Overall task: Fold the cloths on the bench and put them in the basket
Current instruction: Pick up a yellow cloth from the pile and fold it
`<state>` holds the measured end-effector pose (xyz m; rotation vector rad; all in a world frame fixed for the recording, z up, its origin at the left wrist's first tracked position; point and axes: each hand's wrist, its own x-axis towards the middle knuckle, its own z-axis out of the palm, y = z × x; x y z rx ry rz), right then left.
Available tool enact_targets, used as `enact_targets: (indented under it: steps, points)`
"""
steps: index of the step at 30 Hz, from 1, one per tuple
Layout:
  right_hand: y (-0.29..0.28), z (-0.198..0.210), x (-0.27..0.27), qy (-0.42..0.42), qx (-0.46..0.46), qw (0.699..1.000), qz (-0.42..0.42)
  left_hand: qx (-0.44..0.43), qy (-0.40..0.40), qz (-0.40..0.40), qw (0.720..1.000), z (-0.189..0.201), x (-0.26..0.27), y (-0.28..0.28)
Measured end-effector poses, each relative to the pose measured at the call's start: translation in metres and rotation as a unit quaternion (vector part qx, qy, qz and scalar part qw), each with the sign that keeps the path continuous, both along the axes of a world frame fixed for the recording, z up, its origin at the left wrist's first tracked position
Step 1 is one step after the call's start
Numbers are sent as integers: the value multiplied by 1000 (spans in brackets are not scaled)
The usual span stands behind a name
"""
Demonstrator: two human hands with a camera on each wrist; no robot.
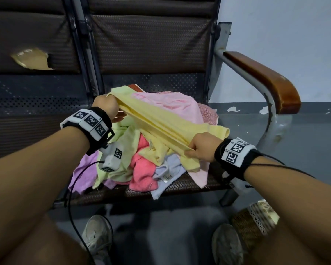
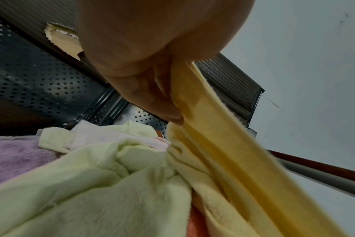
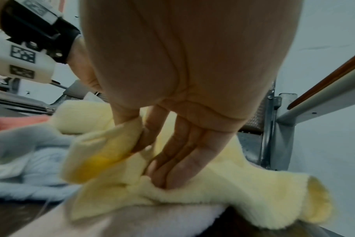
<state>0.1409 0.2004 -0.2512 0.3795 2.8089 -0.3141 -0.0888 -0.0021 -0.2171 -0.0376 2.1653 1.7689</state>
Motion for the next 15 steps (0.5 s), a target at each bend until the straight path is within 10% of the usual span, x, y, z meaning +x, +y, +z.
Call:
enact_targets:
  steps: [9, 15]
  points:
    - [32, 44, 2, 346, -21, 918, -192, 3, 62, 5, 998, -6, -8, -9]
    - [38, 36, 13, 221, -24, 972, -83, 92, 20, 31, 995, 4, 2, 0]
